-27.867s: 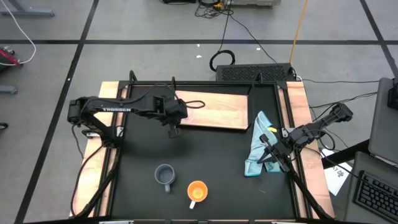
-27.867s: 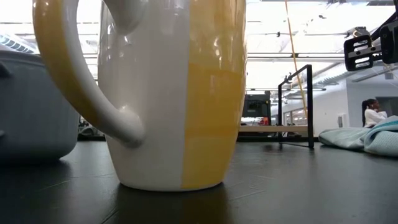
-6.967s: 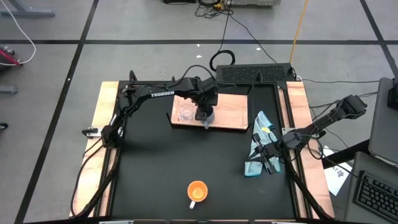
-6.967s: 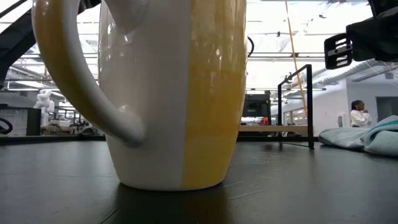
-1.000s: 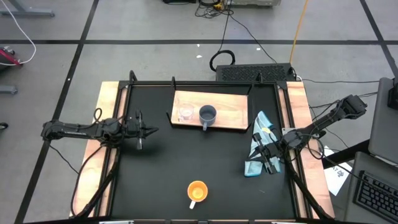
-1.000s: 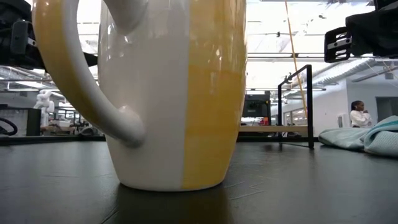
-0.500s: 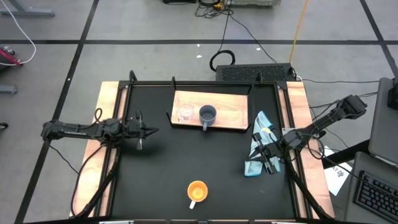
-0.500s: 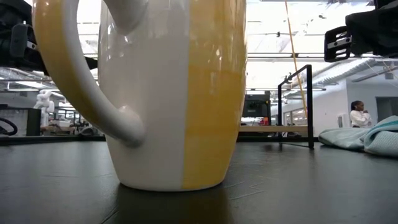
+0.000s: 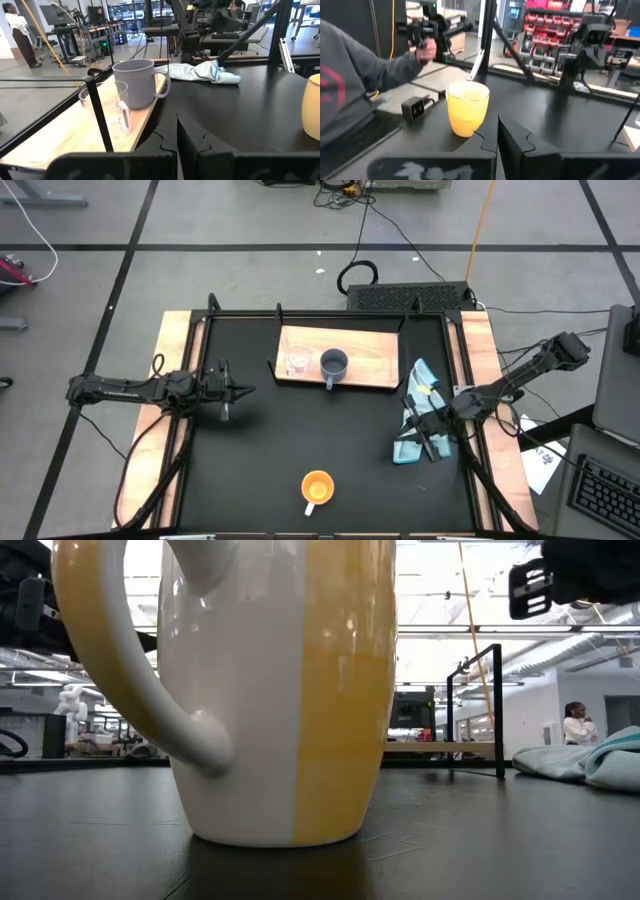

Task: Stack small to large cups/mugs on shelf
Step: Put the yellow mug on the shelf

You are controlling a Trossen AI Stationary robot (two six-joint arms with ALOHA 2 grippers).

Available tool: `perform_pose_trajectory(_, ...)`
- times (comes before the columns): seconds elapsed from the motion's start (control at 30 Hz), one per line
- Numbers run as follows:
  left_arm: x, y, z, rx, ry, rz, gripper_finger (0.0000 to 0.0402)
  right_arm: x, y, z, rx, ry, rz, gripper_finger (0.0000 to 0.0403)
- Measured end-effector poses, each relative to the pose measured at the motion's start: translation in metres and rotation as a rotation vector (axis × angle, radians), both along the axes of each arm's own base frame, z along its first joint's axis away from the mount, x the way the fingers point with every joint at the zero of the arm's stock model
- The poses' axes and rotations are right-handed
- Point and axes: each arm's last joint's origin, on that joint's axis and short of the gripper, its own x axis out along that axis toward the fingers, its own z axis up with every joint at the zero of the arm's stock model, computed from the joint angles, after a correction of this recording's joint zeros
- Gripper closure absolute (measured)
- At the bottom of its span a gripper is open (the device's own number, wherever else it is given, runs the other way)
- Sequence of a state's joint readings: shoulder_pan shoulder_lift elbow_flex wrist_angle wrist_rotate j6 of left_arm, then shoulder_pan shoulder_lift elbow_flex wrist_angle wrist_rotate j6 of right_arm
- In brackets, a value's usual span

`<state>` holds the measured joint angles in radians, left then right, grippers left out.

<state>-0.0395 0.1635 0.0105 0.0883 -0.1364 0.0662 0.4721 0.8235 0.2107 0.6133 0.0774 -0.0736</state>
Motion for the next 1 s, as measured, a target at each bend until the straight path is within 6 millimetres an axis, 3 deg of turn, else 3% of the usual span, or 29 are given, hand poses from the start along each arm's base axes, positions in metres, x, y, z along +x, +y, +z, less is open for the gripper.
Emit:
perform_pose_trajectory(0.63,0.000,0.000,0.000,-0.040,-0.007,0.003,0.0401,0.055,0.014,0.060,0.107,0.106,-0.054,0.0403)
perform_pose_trajectory(1.0,0.000,0.000,0.000,-0.043,-0.002,0.003,0.0401,0.078,0.014,0.061,0.151,0.176,0.065,0.0403)
